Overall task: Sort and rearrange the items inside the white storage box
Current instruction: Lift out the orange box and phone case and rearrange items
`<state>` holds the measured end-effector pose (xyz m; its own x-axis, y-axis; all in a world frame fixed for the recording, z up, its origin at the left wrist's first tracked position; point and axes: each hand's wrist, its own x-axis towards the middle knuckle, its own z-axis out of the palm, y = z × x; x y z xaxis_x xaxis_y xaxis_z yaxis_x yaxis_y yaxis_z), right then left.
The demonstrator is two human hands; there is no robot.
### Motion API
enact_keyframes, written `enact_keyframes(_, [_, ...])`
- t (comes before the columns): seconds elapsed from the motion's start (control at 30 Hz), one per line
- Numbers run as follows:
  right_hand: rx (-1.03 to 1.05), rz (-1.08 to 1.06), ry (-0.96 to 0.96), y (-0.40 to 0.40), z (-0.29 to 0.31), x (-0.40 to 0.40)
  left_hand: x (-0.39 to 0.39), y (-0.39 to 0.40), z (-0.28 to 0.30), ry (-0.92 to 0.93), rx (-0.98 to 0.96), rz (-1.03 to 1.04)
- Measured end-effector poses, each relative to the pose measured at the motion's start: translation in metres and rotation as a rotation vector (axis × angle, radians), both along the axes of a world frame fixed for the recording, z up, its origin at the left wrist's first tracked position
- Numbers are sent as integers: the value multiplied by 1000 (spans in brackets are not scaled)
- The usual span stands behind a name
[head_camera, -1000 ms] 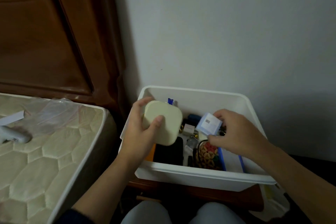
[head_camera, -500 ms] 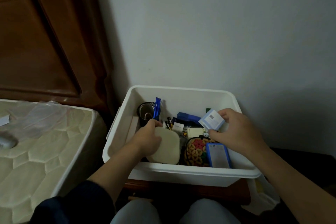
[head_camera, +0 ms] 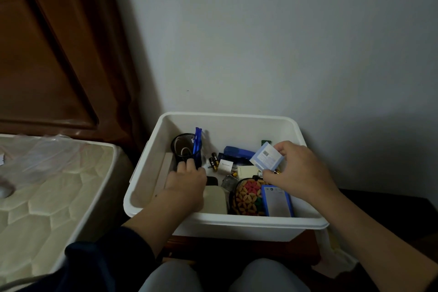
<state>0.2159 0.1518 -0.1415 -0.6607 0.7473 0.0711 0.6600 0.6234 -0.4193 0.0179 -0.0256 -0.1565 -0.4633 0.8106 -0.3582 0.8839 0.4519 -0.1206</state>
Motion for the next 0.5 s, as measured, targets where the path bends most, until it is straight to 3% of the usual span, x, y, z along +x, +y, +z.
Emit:
enact_keyframes(0.17, [2, 0, 1, 2, -3, 1, 4, 21, -5, -180, 0, -177])
enact_keyframes(0.33, [22, 2, 9, 2, -5, 1, 9, 37, -17, -316, -173, -14])
enact_keyframes(0.5, [40, 15, 7, 4, -7, 1, 8, 37, -22, -335, -175, 62])
